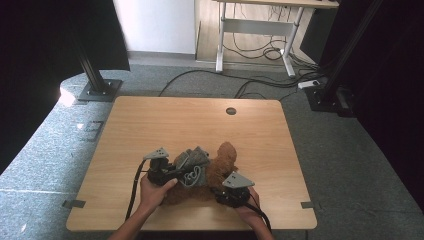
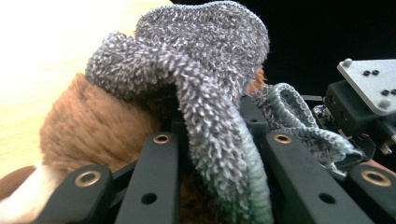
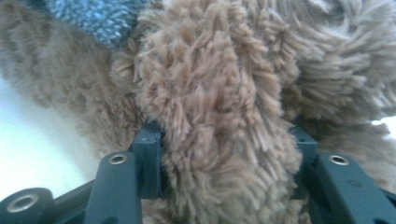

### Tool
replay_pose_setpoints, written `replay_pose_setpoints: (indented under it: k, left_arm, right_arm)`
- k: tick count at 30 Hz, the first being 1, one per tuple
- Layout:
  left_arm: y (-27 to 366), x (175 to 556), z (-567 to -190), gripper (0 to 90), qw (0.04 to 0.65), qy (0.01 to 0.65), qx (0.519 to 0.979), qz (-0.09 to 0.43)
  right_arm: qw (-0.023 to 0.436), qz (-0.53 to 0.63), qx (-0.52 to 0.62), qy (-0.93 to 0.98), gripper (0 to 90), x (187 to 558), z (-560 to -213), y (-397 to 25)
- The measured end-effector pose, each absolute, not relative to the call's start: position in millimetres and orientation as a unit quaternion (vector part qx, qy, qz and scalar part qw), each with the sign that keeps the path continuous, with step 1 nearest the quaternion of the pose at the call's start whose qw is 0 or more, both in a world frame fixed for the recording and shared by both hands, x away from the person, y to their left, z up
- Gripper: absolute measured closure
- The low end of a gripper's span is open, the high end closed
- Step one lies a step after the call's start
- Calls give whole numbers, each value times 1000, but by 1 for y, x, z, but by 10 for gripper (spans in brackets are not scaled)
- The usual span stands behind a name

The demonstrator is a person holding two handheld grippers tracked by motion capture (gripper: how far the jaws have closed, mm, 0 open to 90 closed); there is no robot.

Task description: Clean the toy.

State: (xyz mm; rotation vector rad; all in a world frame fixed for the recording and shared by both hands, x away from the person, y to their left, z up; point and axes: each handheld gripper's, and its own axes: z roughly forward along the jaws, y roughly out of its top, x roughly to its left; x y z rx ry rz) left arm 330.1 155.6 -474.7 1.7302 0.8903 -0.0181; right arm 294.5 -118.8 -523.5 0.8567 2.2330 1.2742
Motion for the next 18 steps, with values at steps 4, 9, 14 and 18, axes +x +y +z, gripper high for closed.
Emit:
replay_pose_setpoints:
  k: [4, 9, 14, 18]
  left_arm:
    - [151, 332, -482, 739, 573, 376, 728, 25]
    - [140, 354, -483, 739, 564, 389, 727, 39]
    - [129, 379, -482, 740, 562, 393, 727, 20]
    - [121, 389, -481, 740, 559, 387, 733, 13]
  right_arm:
    - [237, 453, 316, 799, 496, 300, -525, -116]
    - [258, 454, 336, 784, 526, 312, -528, -118]
    - [261, 461, 365, 766, 536, 325, -529, -128]
    - [270, 458, 376, 759, 538, 328, -529, -135]
